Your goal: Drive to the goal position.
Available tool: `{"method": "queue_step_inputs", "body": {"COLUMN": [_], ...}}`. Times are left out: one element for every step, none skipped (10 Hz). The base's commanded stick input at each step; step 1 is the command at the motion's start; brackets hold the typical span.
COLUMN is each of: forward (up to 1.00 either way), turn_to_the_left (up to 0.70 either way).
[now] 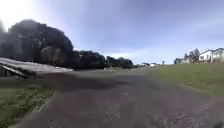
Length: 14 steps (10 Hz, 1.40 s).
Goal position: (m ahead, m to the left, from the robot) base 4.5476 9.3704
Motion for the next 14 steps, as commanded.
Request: {"method": "queue_step_inputs", "body": {"forward": [1.0,1.0,1.0,1.0,1.0,1.0,1.0,1.0,1.0,1.0,1.0,1.0,1.0,1.0], "turn_to_the_left": [0.27,0.27,0.27,0.27,0.21,0.03,0.0,0.0,0.0,0.0,0.0,0.0,0.0,0.0]}}
